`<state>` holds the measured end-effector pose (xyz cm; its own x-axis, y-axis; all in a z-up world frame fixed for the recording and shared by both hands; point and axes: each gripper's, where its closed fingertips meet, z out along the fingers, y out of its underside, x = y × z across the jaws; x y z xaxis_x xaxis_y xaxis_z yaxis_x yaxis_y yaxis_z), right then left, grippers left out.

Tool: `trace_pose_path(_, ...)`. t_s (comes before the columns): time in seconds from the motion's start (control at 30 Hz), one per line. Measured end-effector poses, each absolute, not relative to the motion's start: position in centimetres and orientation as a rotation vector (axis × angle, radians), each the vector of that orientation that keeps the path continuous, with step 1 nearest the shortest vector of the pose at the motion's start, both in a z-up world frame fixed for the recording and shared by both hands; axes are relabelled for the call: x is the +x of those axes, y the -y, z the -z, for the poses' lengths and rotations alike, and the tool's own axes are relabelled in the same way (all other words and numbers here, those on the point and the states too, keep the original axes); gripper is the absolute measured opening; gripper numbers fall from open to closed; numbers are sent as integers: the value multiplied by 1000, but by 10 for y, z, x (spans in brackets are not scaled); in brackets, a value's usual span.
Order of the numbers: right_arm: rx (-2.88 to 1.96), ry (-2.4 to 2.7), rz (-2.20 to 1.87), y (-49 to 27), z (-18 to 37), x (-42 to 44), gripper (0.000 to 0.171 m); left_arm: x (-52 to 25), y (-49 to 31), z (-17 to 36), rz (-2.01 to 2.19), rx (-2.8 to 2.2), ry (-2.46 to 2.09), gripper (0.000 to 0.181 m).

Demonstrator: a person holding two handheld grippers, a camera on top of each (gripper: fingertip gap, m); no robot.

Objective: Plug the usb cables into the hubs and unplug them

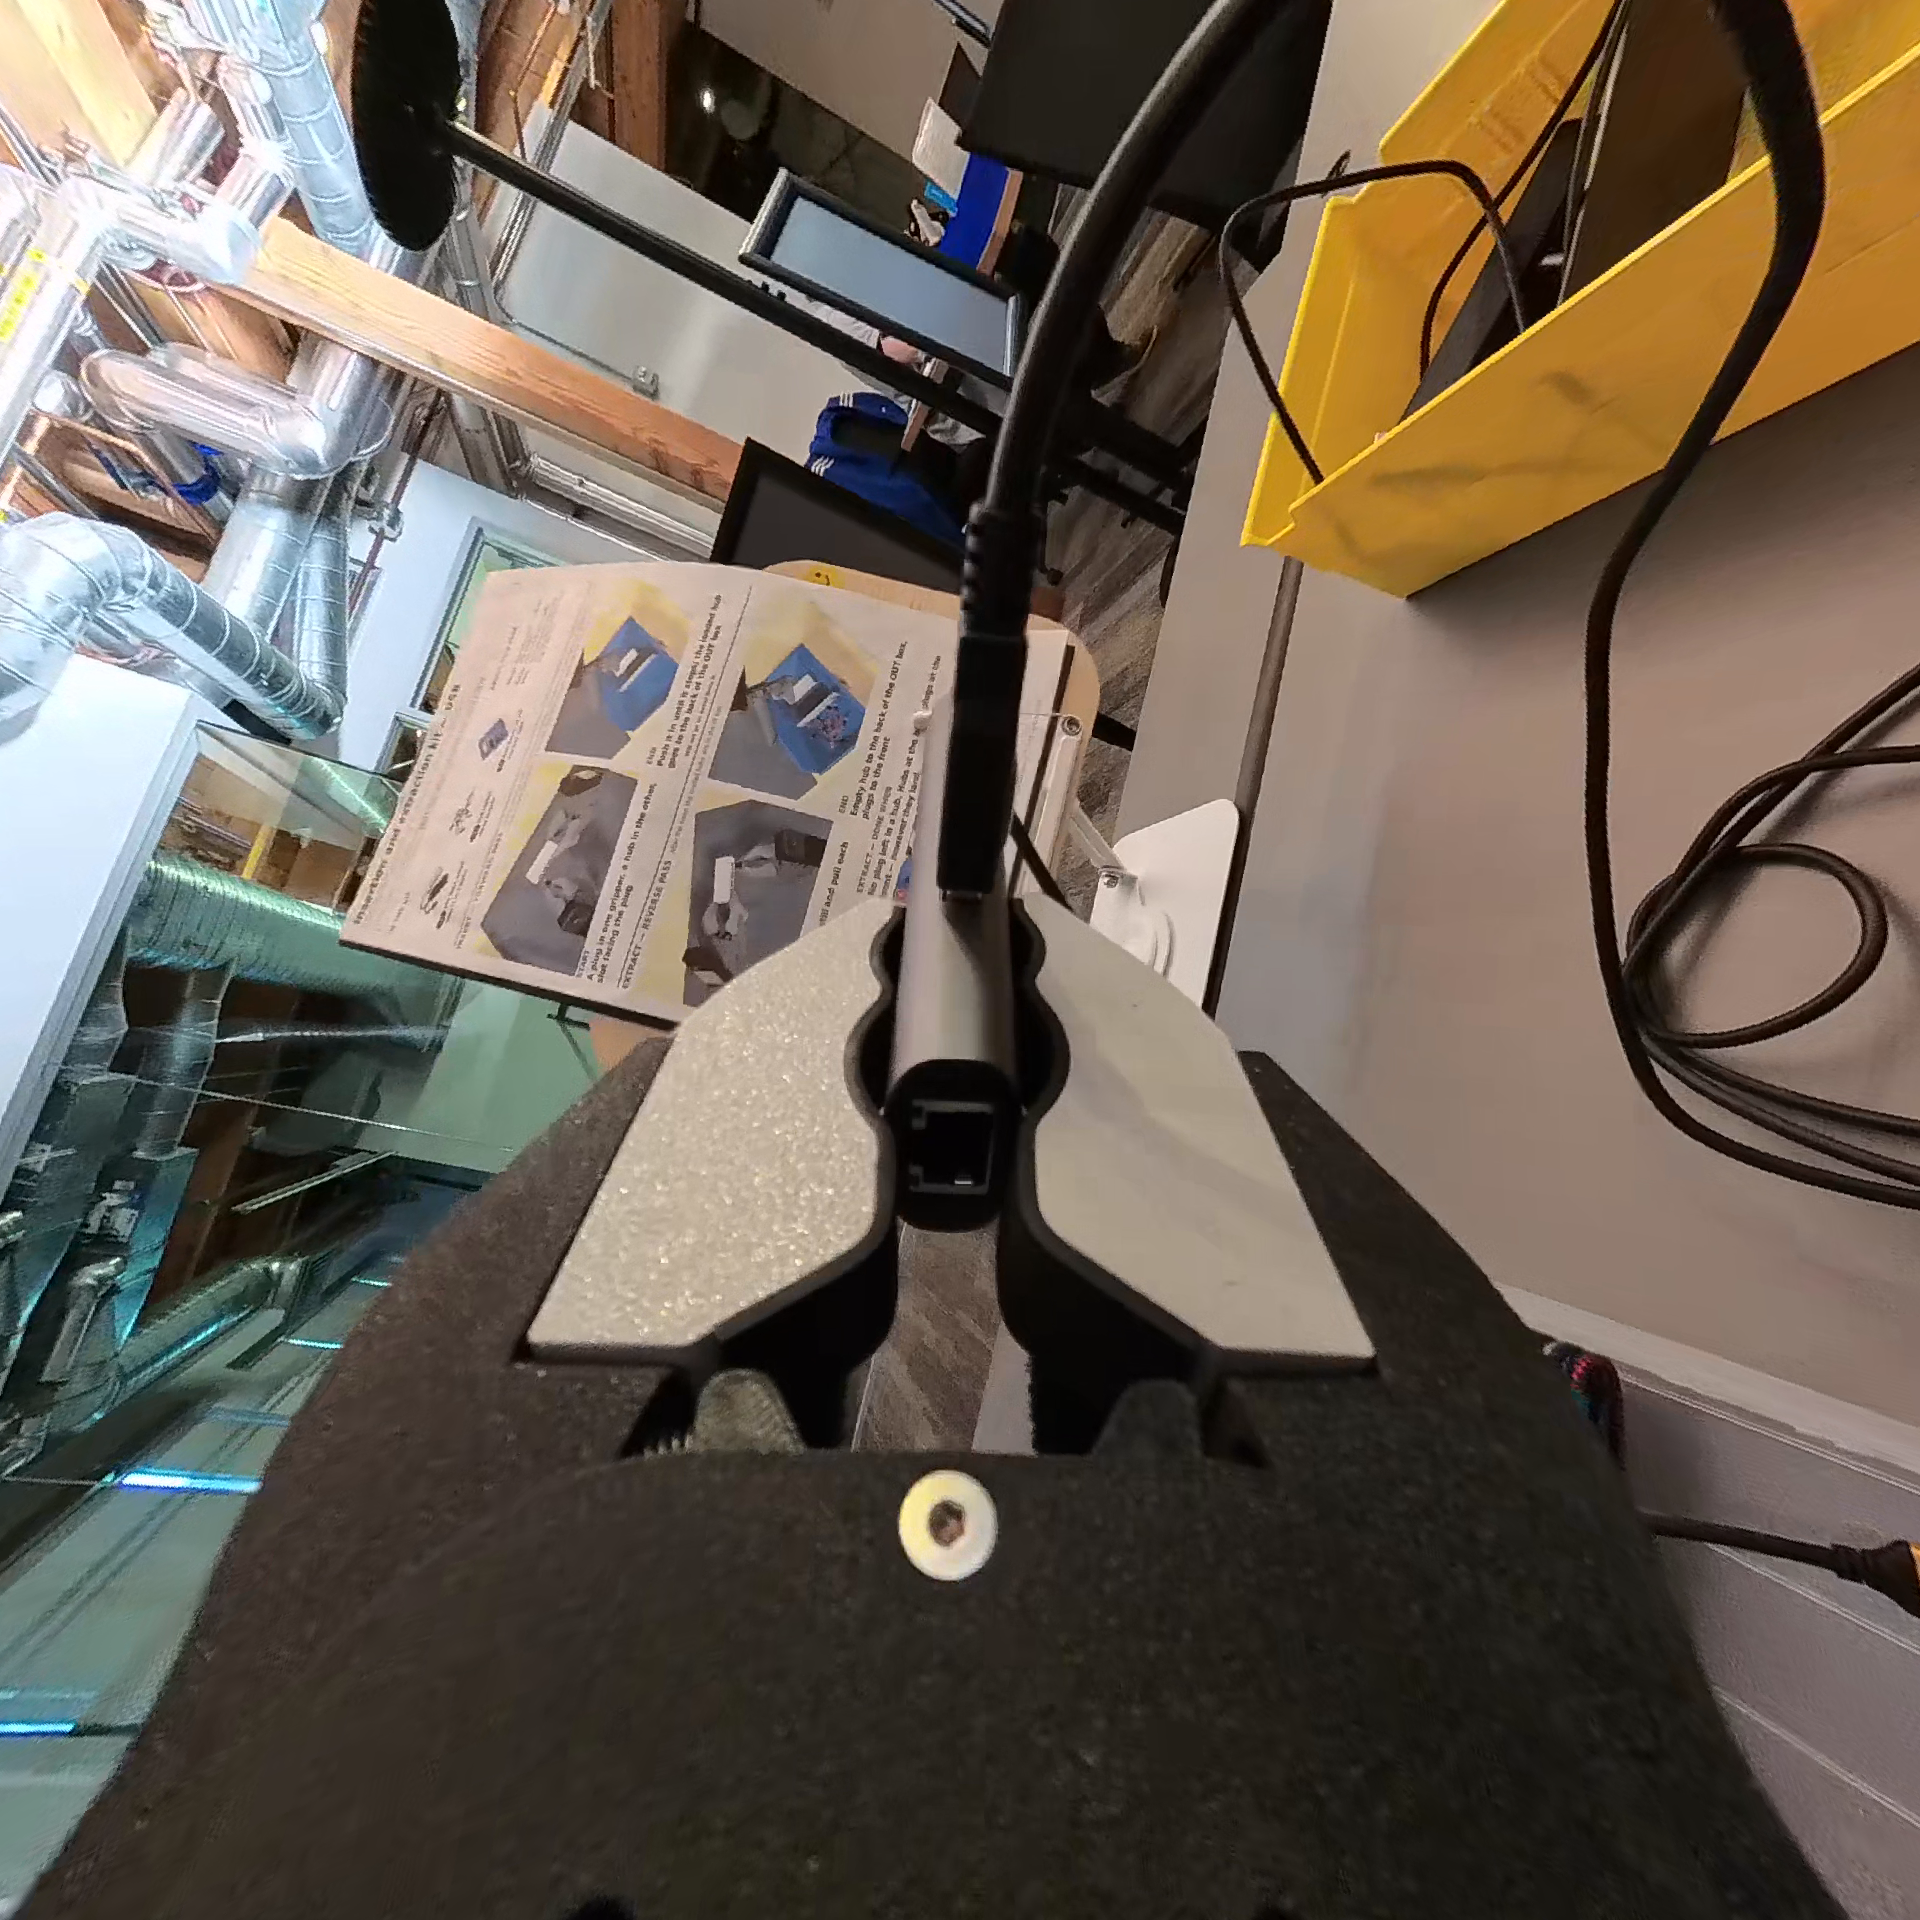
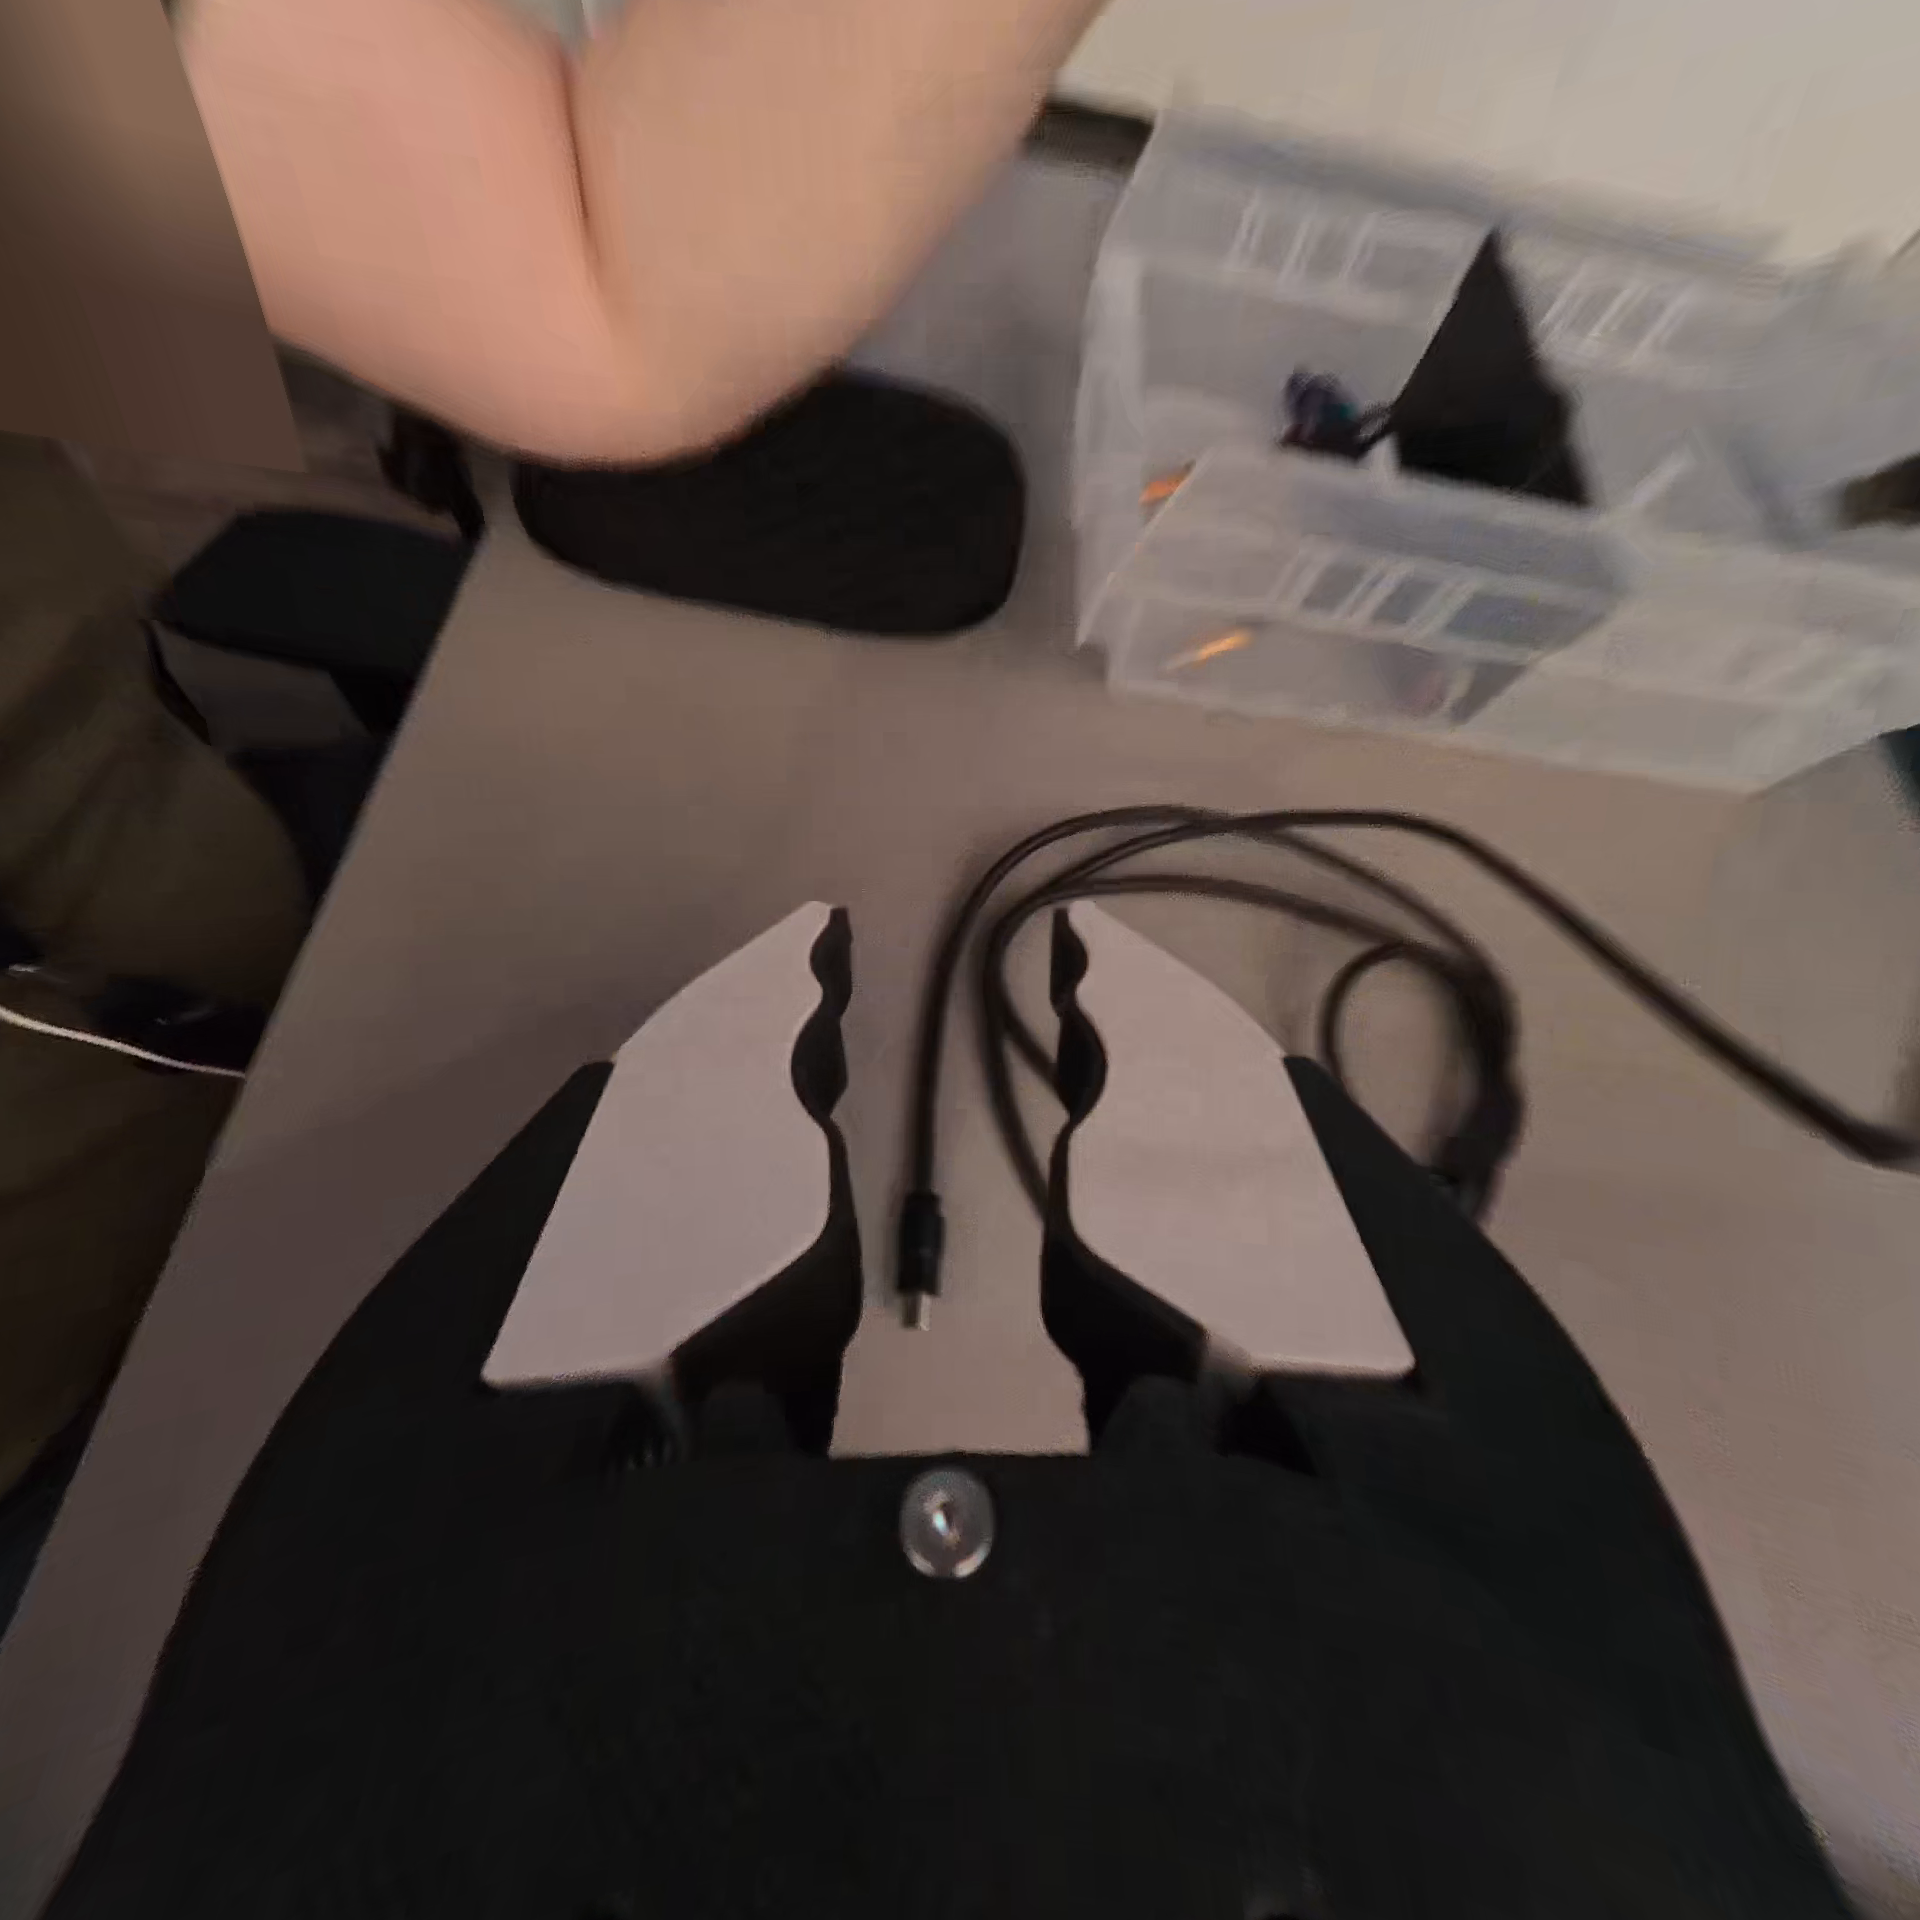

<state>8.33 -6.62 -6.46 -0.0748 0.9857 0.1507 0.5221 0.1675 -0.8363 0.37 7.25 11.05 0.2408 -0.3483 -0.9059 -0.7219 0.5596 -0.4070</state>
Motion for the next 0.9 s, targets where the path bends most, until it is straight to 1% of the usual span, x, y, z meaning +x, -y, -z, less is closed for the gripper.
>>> trace_pose_path(0.1, -1533, 1746, -755, 70, 108, 59, 38, -3, -75, -110, -337, -1045, -1354, 17)
trace_pose_path(0.27, -1736, 1765, -565, 48, 145, 56, 38, -11, -76, -111, -328, -1059, -1340, 17)
trace_pose_path(0.4, -1818, 1845, -544, 51, 156, 55, 26, -16, -77, -115, -313, -1061, -1319, 17)
trace_pose_path(0.47, -1868, 1852, -548, 51, 157, 55, 24, -19, -76, -117, -307, -1059, -1308, 17)
trace_pose_path(0.5, -1885, 1865, -552, 51, 157, 56, 13, -21, -75, -118, -305, -1059, -1302, 17)
trace_pose_path(0.63, -1811, 1956, -440, 58, 157, 58, 9, -25, -72, -127, -282, -1053, -1260, 17)
trace_pose_path(0.73, -1713, 1926, -427, 71, 139, 61, 9, -24, -70, -135, -238, -1068, -1218, 17)
trace_pose_path(0.8, -1647, 1813, -513, 76, 103, 67, 9, -26, -71, -140, -211, -1107, -1171, 16)
trace_pose_path(0.9, -1588, 1605, -591, 66, 36, 102, 7, -23, -69, -148, -192, -1108, -1123, 16)
